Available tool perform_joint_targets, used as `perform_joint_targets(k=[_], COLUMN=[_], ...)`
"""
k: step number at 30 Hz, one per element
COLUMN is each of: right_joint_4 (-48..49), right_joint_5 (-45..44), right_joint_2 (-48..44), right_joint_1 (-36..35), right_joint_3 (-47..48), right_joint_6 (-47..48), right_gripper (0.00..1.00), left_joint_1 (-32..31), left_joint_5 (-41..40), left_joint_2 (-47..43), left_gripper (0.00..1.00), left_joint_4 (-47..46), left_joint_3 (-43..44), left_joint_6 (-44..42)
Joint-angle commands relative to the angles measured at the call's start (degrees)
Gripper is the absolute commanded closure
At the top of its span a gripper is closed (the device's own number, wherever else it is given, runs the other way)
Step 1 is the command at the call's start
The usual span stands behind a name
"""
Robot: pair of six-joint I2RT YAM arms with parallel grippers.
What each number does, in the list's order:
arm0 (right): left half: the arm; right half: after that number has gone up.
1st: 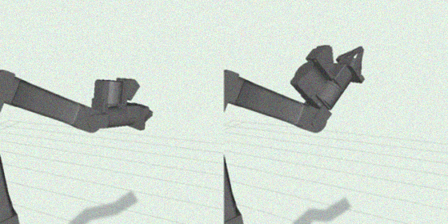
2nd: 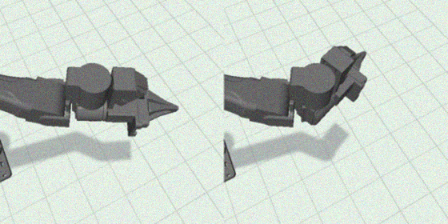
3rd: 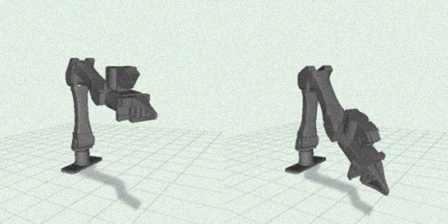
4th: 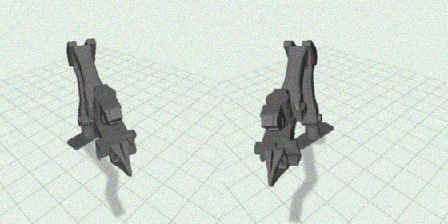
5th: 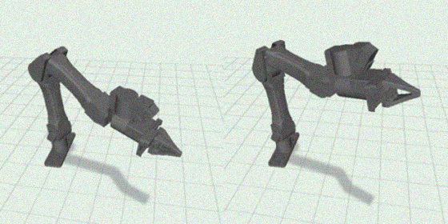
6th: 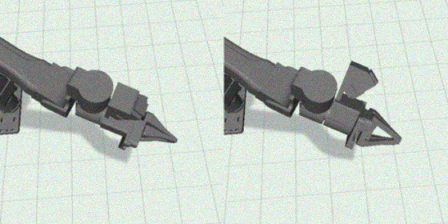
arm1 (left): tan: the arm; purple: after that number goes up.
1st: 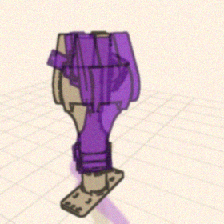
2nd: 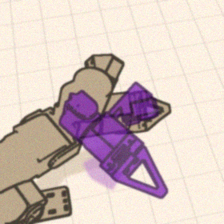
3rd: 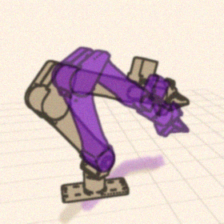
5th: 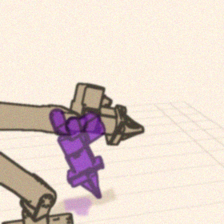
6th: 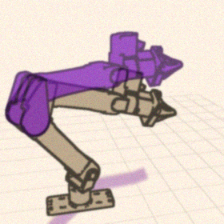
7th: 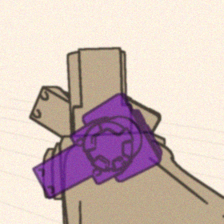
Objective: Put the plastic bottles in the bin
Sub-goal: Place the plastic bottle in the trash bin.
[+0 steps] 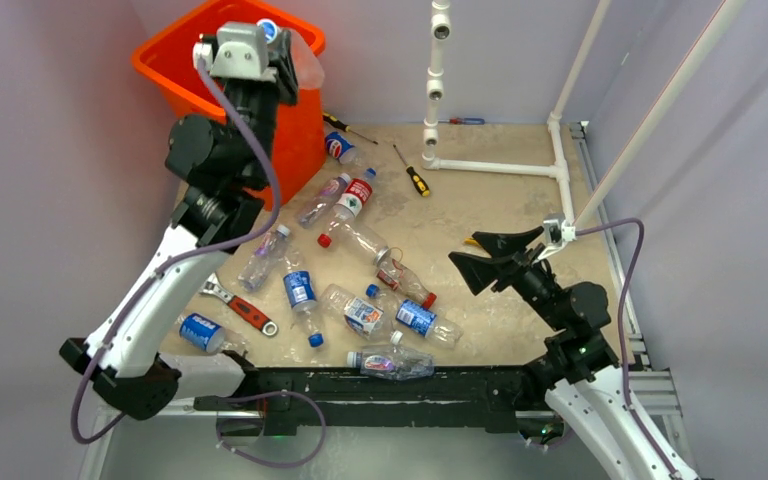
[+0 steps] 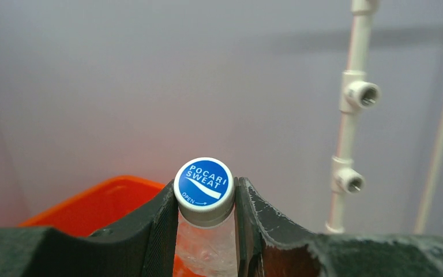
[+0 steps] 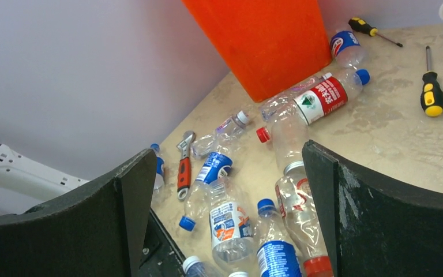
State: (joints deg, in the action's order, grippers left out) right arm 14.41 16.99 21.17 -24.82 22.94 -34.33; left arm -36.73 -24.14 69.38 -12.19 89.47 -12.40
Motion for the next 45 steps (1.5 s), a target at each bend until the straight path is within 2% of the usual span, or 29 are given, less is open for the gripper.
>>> perform_joint_targets(k=[1, 5, 8, 15, 30, 37, 45], right_joint_4=[0.28, -3.27, -3.42, -6.53, -7.75, -7.99, -8.36], right_joint_5=[-1.15, -1.00, -0.71, -1.42, -3.32, -4.19, -4.81], right_joint_2=[-0.38, 1.51, 1.42, -0.42, -1.97, -2.35, -2.96], right_joint_1=[-0.30, -0.26, -0.25, -0.25, -0.25, -0.23, -0.27], right_joint_3=[0.70, 3.17, 3.51, 3.89, 2.56, 2.50, 2.11], right_joint_6=[0.71, 3.41, 4.11, 5.92, 6.16, 6.29, 6.10], right_gripper=[0.01, 0.01, 0.01, 0.01, 0.01, 0.02, 0.02], left_joint_1=[3.94, 13.09, 16.00, 21.41, 23.81, 23.90, 23.90], left_joint_5=[-9.78, -8.34, -10.20, -9.22, -7.69, -4.00, -3.31], left_joint_2=[7.34, 13.92, 18.10, 23.18, 27.47, 29.89, 29.28], left_gripper=[1.00, 1.00, 1.00, 1.00, 1.00, 1.00, 1.00], left_joint_4=[-4.42, -0.61, -0.76, -6.72, -2.45, 5.74, 5.59], left_joint_3=[10.94, 19.46, 23.06, 20.77, 15.85, 17.62, 17.10], left_joint_6=[-8.37, -2.54, -2.22, -0.18, 6.37, 11.48, 11.79])
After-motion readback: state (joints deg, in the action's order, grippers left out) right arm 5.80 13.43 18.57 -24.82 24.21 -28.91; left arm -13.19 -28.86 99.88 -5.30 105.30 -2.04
